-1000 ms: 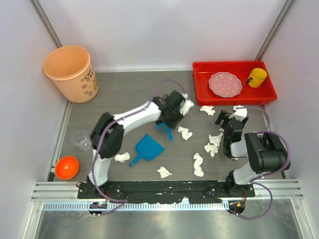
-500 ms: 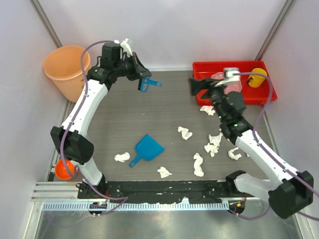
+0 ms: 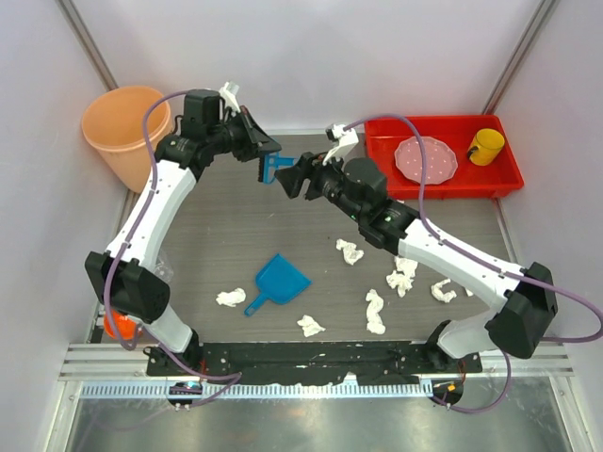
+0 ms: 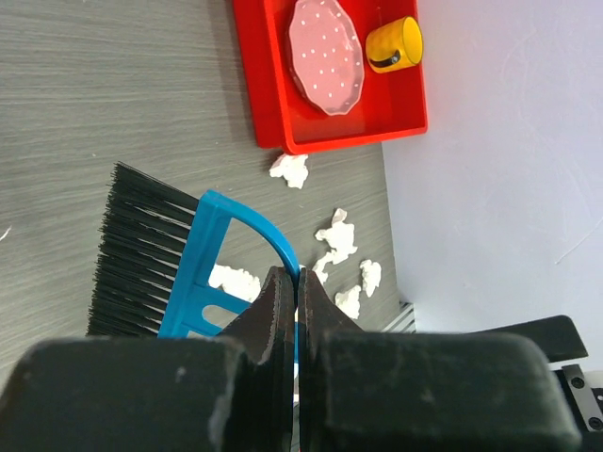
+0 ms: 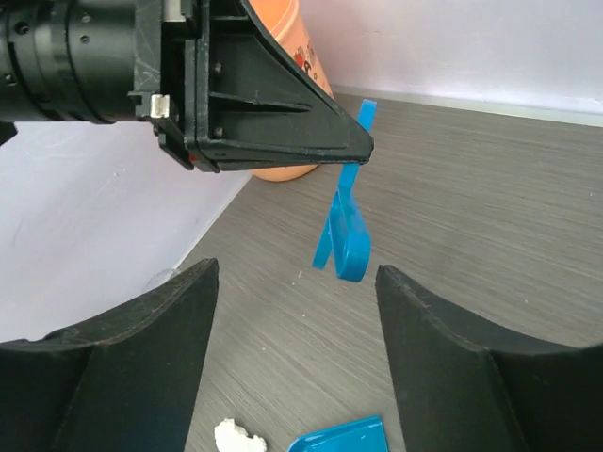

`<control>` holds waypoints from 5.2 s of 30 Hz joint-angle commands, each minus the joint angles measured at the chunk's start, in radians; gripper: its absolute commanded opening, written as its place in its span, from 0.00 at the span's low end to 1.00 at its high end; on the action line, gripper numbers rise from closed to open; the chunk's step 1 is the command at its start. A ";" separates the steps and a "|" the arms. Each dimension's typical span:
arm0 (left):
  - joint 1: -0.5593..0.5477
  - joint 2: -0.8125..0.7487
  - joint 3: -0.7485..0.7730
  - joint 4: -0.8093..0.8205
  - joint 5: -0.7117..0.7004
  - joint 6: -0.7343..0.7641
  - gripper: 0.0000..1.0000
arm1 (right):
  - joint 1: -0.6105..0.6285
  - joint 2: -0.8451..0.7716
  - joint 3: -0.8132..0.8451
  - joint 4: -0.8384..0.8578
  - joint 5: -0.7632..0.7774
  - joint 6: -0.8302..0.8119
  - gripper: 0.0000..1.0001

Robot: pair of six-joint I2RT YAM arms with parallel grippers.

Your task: Sweep away the paper scraps from the table

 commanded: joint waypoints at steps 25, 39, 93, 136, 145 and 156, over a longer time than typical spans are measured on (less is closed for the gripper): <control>0.001 -0.051 -0.024 0.058 0.052 -0.017 0.00 | 0.015 0.081 0.153 -0.055 0.149 -0.113 0.33; 0.002 -0.057 -0.047 0.003 0.066 0.118 0.58 | 0.012 0.063 0.146 -0.129 0.138 -0.160 0.01; -0.689 0.048 -0.708 -0.406 -0.551 0.968 0.67 | -0.106 -0.227 -0.028 -0.451 0.245 -0.280 0.01; -0.407 -0.140 -0.721 -0.284 -0.267 1.520 0.85 | -0.114 -0.293 -0.094 -0.413 0.214 -0.294 0.01; -0.360 -0.049 -0.777 -0.134 -0.258 1.494 0.85 | -0.115 -0.308 -0.104 -0.411 0.211 -0.270 0.01; -0.370 0.014 -0.834 -0.029 -0.239 1.451 0.65 | -0.114 -0.305 -0.101 -0.411 0.203 -0.266 0.01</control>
